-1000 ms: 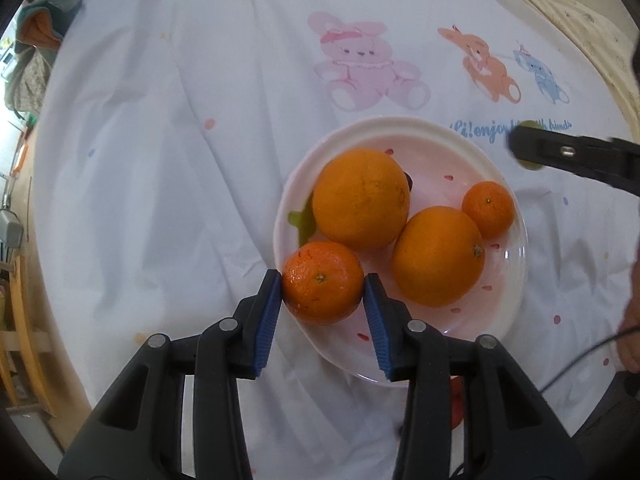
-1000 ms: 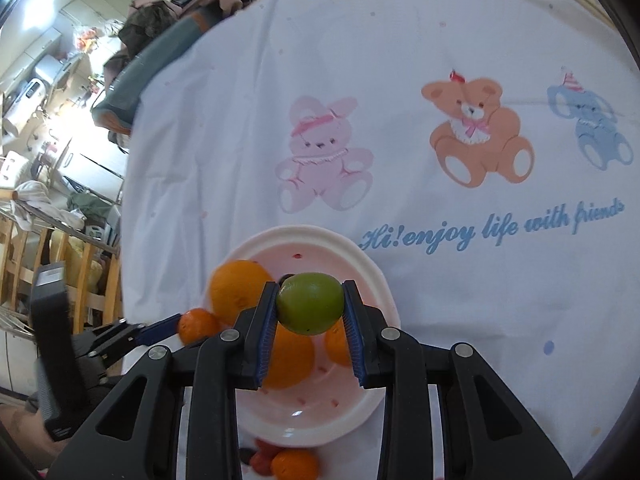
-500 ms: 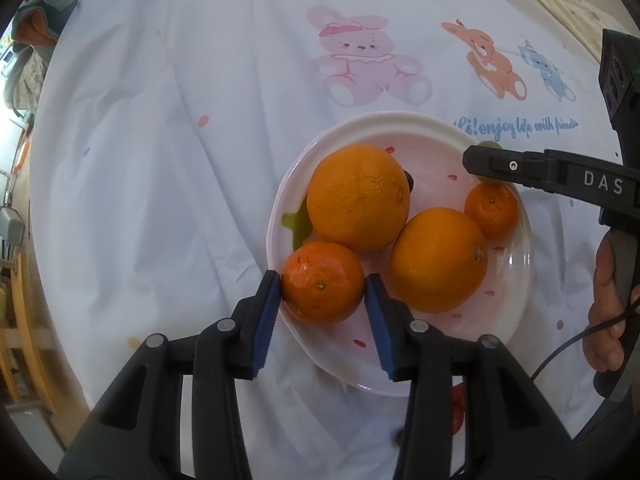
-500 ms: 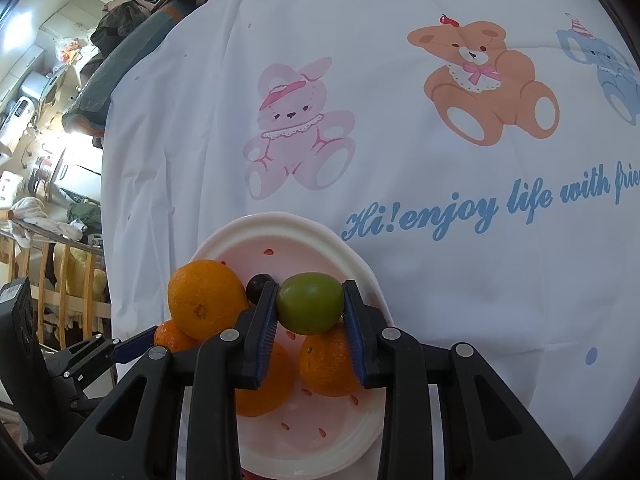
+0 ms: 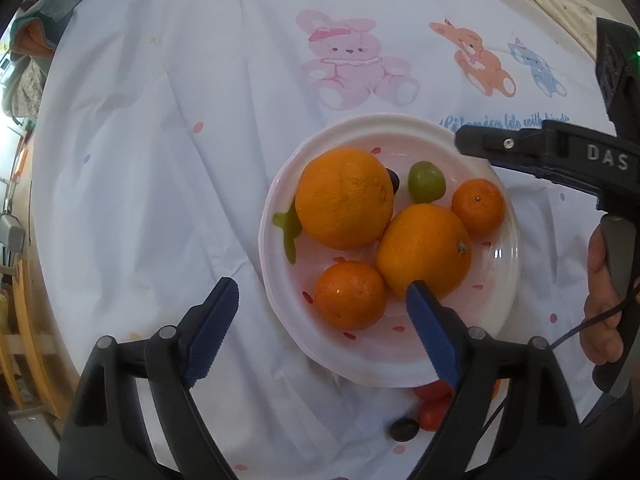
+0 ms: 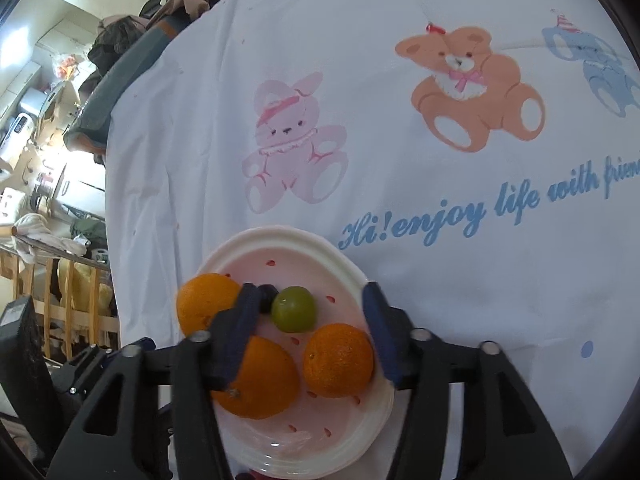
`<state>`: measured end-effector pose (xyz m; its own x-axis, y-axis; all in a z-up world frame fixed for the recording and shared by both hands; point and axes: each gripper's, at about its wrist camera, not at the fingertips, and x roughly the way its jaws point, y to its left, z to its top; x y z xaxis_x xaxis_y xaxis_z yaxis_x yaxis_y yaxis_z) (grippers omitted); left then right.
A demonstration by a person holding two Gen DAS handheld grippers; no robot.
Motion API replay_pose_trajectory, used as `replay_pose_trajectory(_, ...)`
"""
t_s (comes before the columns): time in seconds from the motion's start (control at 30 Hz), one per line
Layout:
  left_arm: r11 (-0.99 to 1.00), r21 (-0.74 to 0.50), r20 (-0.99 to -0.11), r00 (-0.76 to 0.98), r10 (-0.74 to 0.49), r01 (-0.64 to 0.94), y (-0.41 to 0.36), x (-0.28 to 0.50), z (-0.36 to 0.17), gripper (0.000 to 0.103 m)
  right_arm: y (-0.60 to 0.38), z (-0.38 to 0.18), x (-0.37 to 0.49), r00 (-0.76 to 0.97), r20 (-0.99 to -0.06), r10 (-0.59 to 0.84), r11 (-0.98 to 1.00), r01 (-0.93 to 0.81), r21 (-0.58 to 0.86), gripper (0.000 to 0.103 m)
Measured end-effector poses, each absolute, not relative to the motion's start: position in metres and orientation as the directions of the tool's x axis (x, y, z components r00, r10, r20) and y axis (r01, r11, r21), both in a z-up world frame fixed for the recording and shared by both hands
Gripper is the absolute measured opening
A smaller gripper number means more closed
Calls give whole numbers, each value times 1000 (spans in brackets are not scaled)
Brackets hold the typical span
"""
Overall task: Organize fruits
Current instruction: 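Lift both open tools away from the plate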
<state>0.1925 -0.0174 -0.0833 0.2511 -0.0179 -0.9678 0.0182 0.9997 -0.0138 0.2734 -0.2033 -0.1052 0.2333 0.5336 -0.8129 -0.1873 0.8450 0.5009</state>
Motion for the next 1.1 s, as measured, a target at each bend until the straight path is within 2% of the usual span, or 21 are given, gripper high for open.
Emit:
replay_pose_trajectory(0.67,997,-75,-930,363,-60,-26,-4,166,-24,83,-201,-19,216,318,-760,566,824,-257,506,63)
replay_pose_trajectory(0.83,999,15,-920,392,-1,38,-9,151,-9,83,-200,3,187,348,-763,544,837,-296,461,63)
replay_pose_trajectory(1.1,1000,-17,-922,387,-21,13,-4,117,-1,83,-210,15,151,374,-775,509,856,-315,410,63)
